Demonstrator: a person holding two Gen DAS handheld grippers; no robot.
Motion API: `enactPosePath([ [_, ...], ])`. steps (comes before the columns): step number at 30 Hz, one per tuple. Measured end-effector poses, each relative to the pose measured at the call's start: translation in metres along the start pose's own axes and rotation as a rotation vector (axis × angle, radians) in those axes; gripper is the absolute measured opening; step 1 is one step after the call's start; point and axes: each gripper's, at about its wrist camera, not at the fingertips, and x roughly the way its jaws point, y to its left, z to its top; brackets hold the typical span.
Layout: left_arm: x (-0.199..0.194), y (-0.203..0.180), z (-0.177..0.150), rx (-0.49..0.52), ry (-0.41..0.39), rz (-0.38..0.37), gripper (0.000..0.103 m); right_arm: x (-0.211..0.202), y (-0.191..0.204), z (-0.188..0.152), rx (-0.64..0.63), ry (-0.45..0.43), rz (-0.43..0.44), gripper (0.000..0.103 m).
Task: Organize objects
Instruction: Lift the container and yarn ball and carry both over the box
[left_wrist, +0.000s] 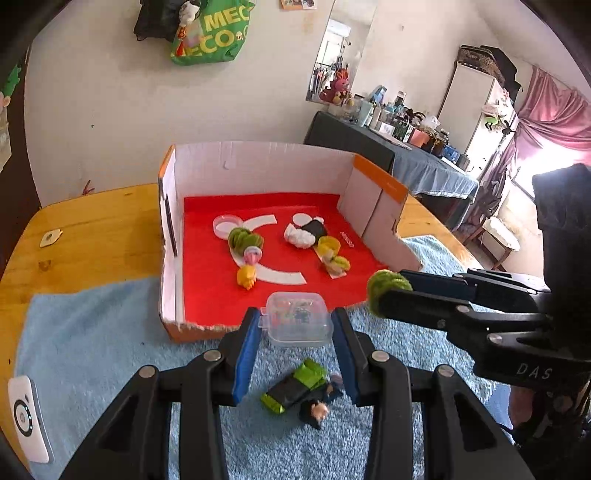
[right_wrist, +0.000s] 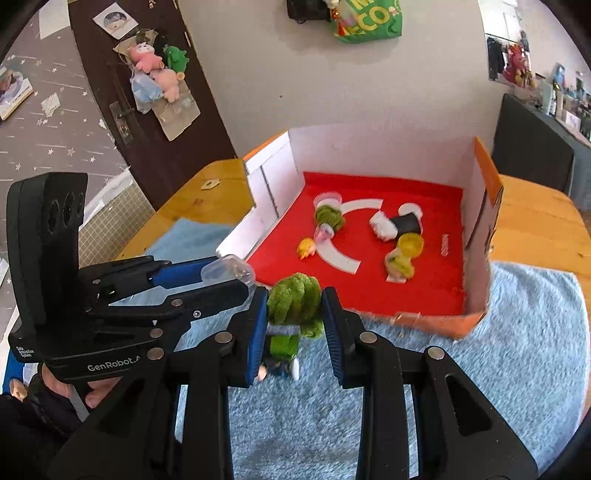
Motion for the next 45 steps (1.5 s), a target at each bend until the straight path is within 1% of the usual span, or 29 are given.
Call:
enactPosePath([
  [8,0.005,0.000,0.018,-0.002,-0.018,0.003,0.041,0.003,-0.011,0.015,0.004,-0.012,-0.032,0.028],
  [15,0.019,0.004,0.032,-0.012,-0.013,0.006,0.041,0.017,-0.024,0.025,0.012,0.009,-0.065,0.028],
  [21,0.043,0.014,0.032,-0.037,0.040,0.009,0.041,0.038,-0.036,0.026,0.021,0.053,-0.095,0.028],
  [27,0.068,0.023,0.025,-0.061,0.113,0.008,0.041,0.060,-0.045,0.024,0.025,0.115,-0.107,0.028],
  [31,0.077,0.027,0.023,-0.065,0.147,0.012,0.041,0.072,-0.049,0.023,0.029,0.149,-0.103,0.028],
  [41,0.092,0.032,0.022,-0.057,0.192,0.027,0.041,0.088,-0.055,0.022,0.033,0.195,-0.100,0.028],
  [45,0.096,0.030,0.023,-0.044,0.198,0.032,0.041,0.095,-0.057,0.022,0.040,0.216,-0.102,0.028],
])
